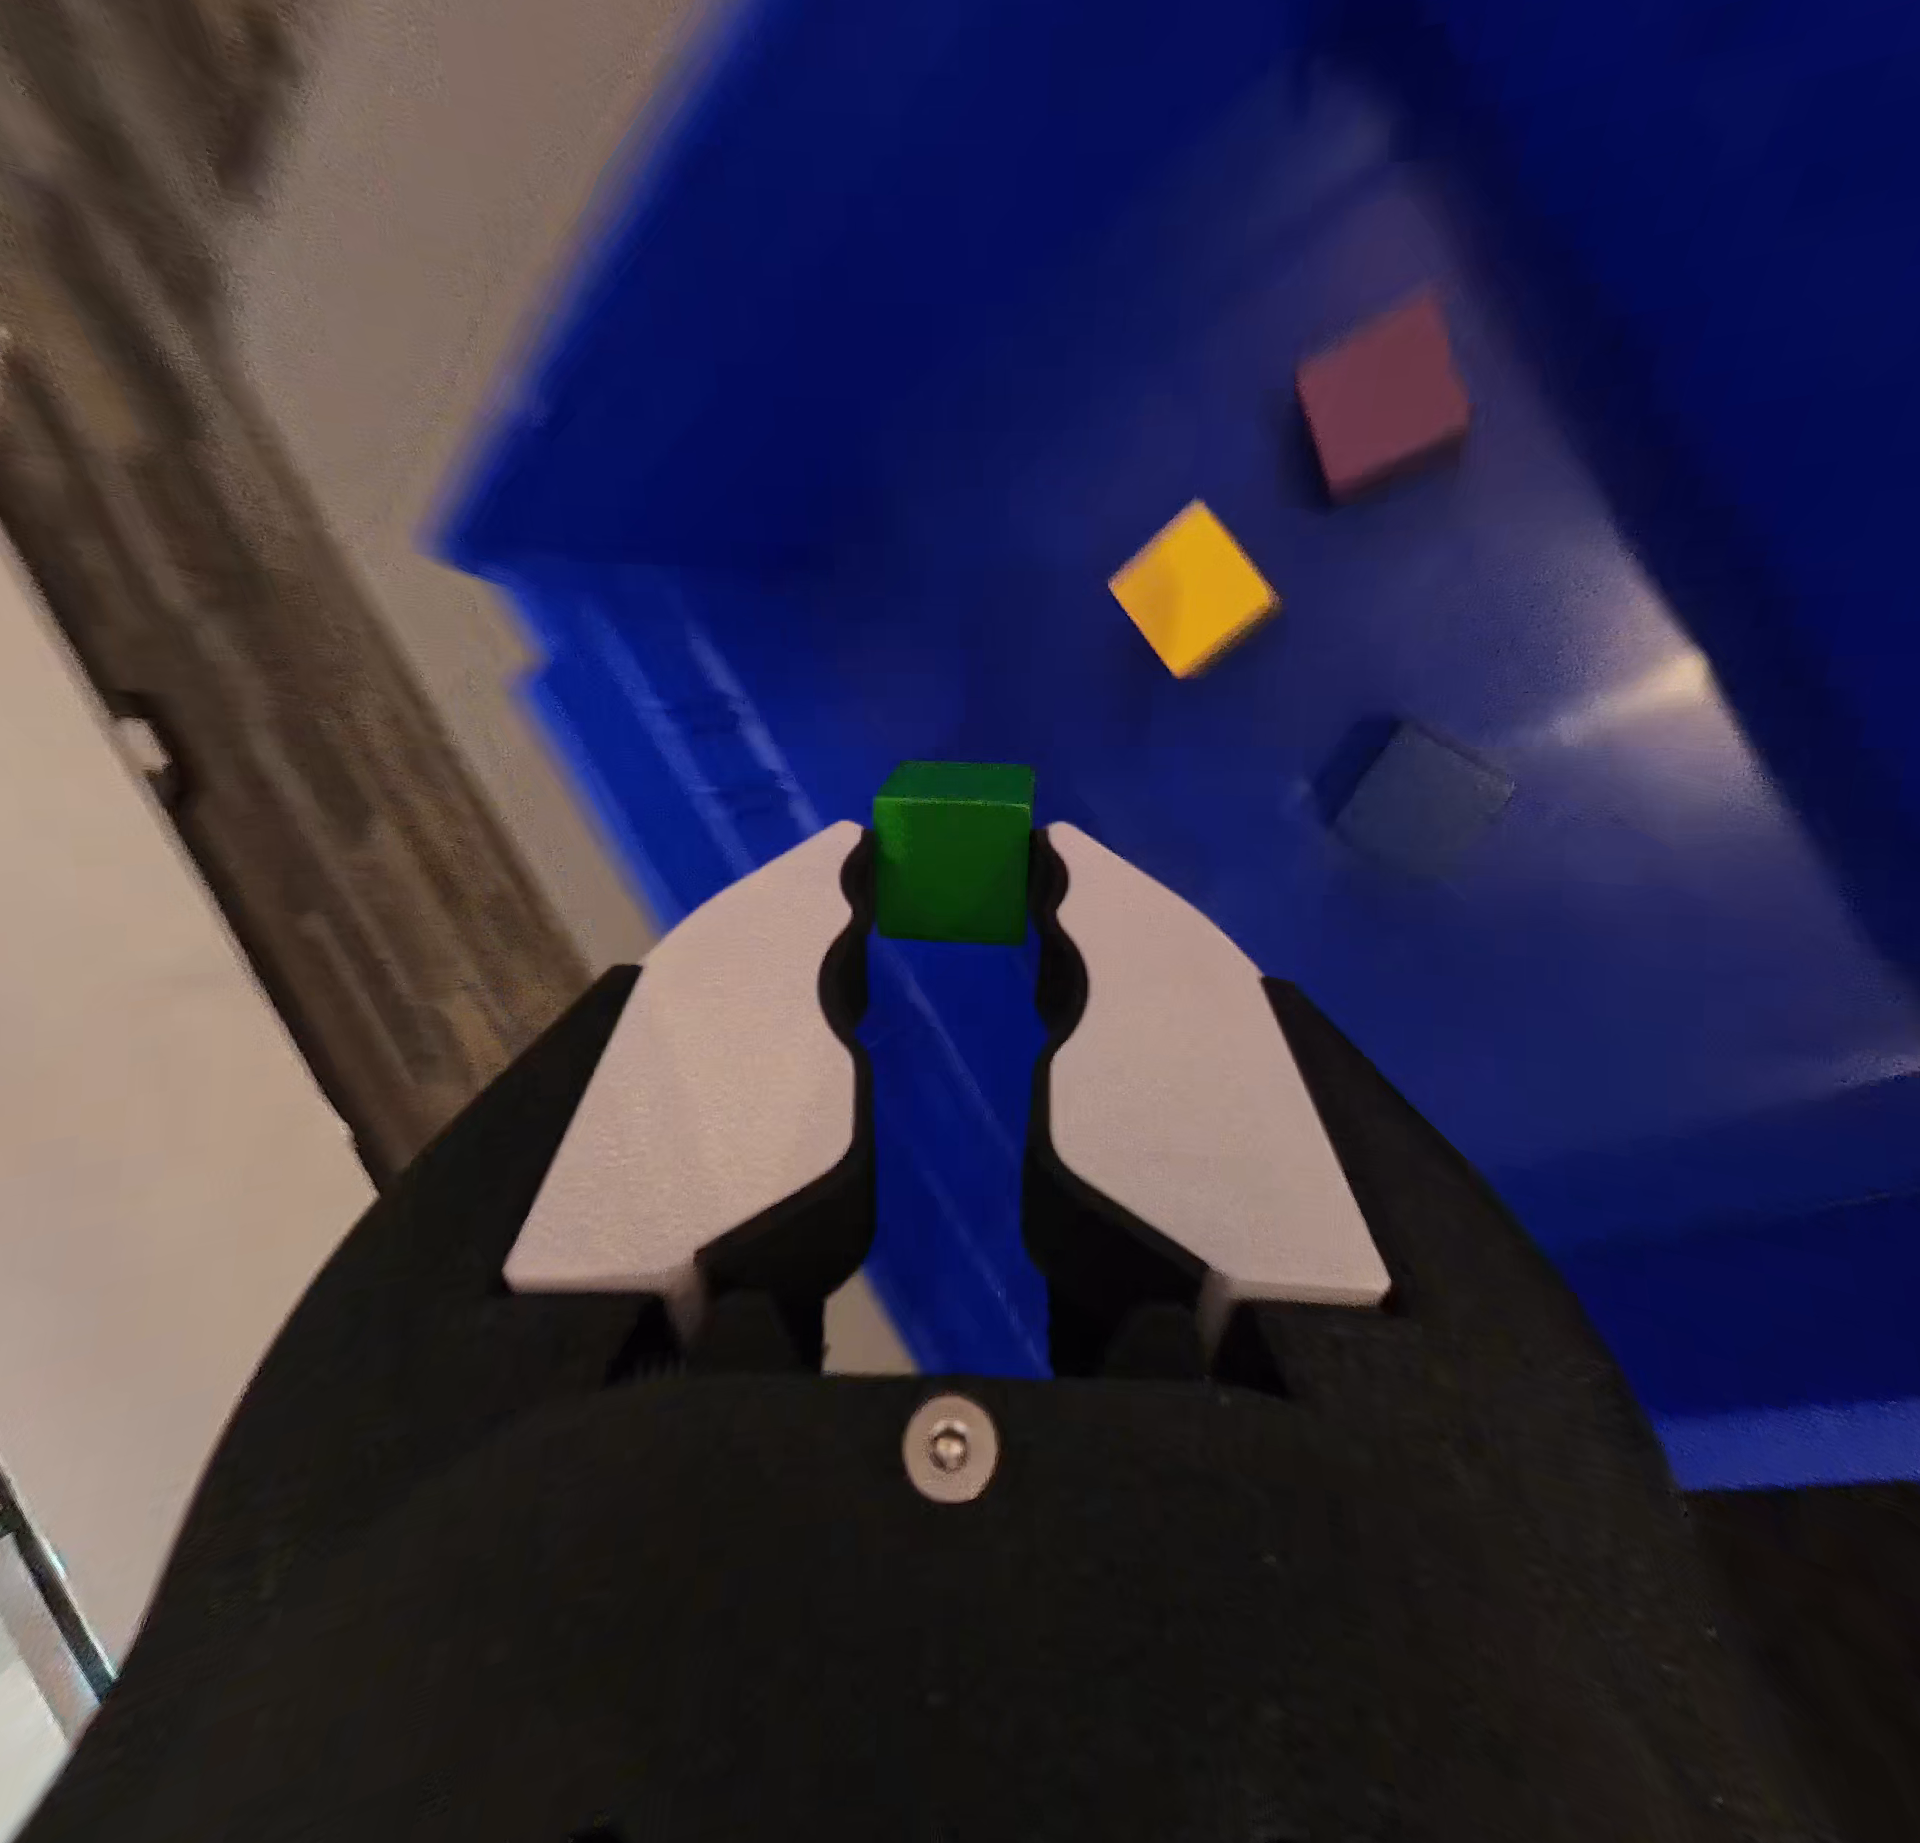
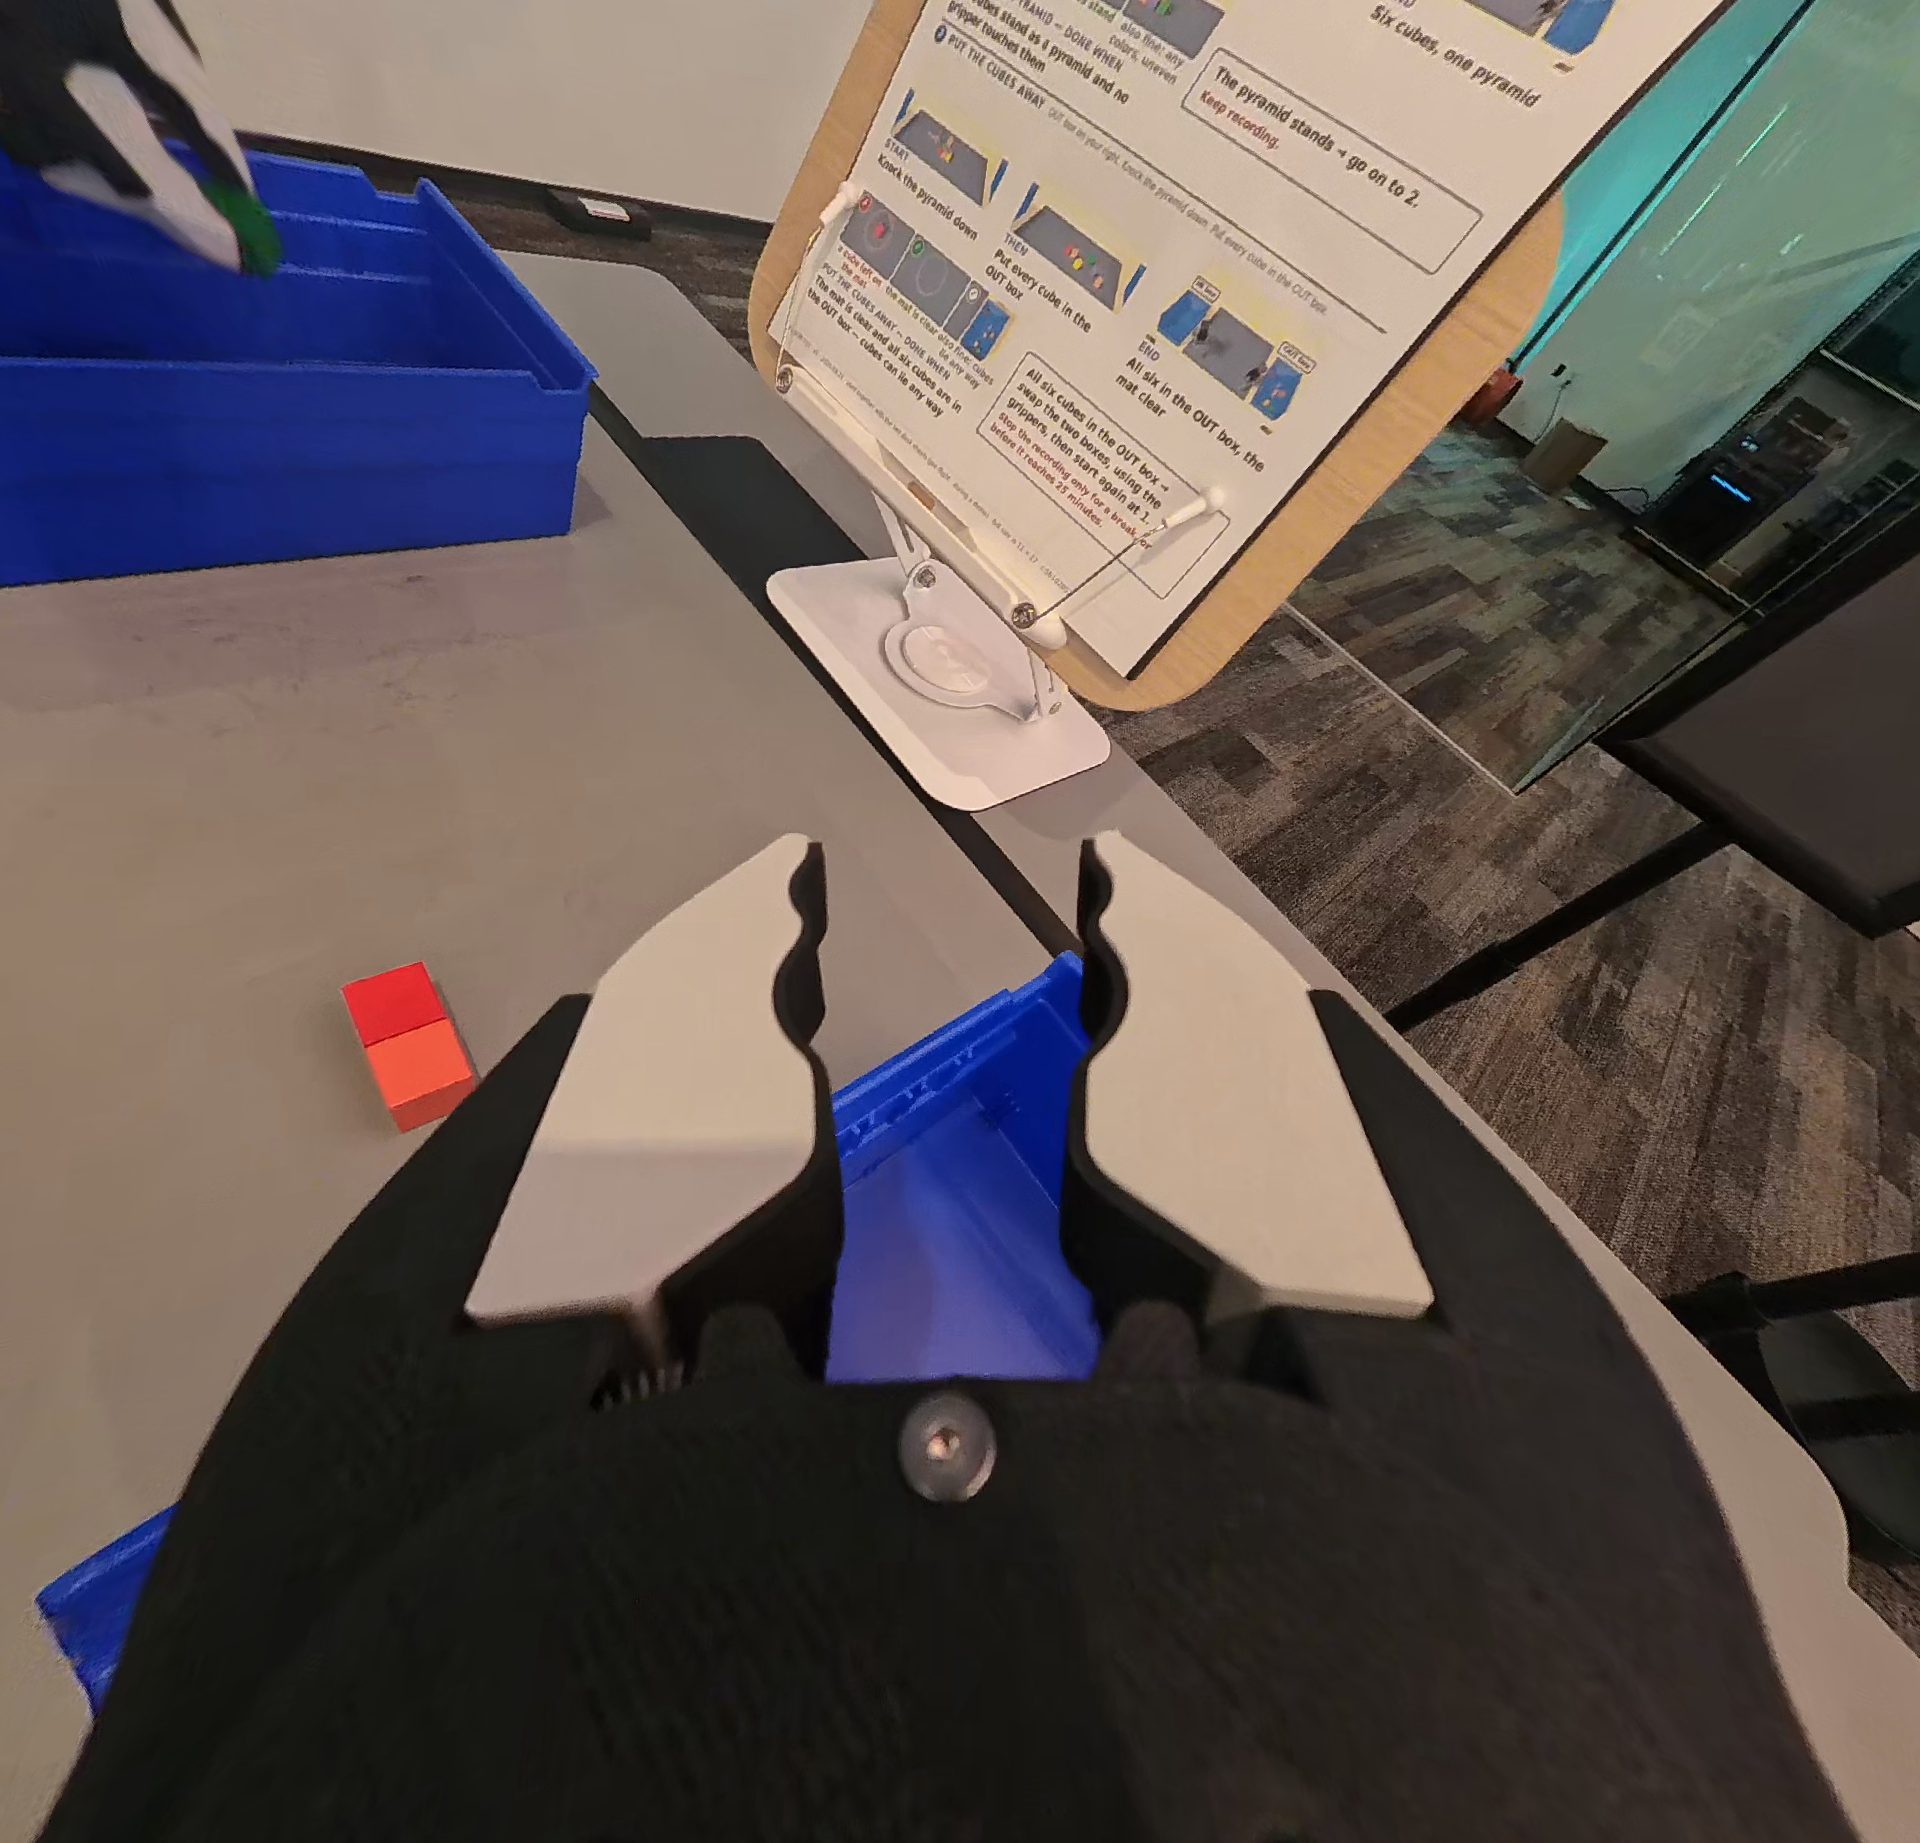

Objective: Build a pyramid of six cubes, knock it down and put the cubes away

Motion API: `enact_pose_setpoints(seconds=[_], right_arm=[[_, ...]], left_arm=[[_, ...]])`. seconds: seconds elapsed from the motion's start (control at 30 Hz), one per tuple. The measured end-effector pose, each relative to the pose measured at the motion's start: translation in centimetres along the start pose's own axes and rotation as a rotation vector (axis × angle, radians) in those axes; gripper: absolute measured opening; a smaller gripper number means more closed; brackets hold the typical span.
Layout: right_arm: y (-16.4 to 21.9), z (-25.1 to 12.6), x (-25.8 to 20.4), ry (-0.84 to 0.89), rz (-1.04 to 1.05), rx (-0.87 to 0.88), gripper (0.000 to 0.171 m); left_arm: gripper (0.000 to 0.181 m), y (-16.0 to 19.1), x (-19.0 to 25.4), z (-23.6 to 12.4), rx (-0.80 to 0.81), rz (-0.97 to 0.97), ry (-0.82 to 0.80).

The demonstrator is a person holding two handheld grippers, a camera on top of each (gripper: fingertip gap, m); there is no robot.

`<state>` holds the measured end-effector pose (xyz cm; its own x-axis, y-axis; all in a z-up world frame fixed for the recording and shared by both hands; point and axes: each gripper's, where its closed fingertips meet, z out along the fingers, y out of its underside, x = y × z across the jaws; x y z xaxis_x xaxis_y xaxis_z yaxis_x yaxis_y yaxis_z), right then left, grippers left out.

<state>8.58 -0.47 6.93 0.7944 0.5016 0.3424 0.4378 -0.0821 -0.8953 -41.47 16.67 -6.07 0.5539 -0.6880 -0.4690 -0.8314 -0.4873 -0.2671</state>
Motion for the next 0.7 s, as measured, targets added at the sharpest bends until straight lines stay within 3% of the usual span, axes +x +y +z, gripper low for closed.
enact_pose_setpoints(seconds=[0.1,0.2,0.27,0.33,0.43,0.7], right_arm=[[-0.4,-0.3,0.1,0.006,0.003,0.016,0.047],[-0.7,-0.4,0.0,0.004,0.0,0.024,0.047],[-0.8,-0.3,-0.3,0.0,-0.008,0.023,0.047],[-0.9,-0.2,-0.7,-0.01,-0.02,0.017,0.047],[-1.2,-0.3,-1.4,-0.023,-0.04,0.016,0.047],[-2.6,-1.2,-2.0,-0.044,-0.052,0.057,0.047]], left_arm=[[0.028,-6.0,1.8,-7.9,0.289,0.009,-0.037],[0.028,-11.2,10.5,-14.0,0.506,0.183,0.111],[0.028,-13.1,17.5,-15.3,0.548,0.314,0.243],[0.028,-13.7,24.3,-14.3,0.514,0.439,0.385],[0.028,-14.3,30.3,-11.0,0.442,0.538,0.468],[0.028,-15.6,34.9,-6.0,0.321,0.624,0.531]])
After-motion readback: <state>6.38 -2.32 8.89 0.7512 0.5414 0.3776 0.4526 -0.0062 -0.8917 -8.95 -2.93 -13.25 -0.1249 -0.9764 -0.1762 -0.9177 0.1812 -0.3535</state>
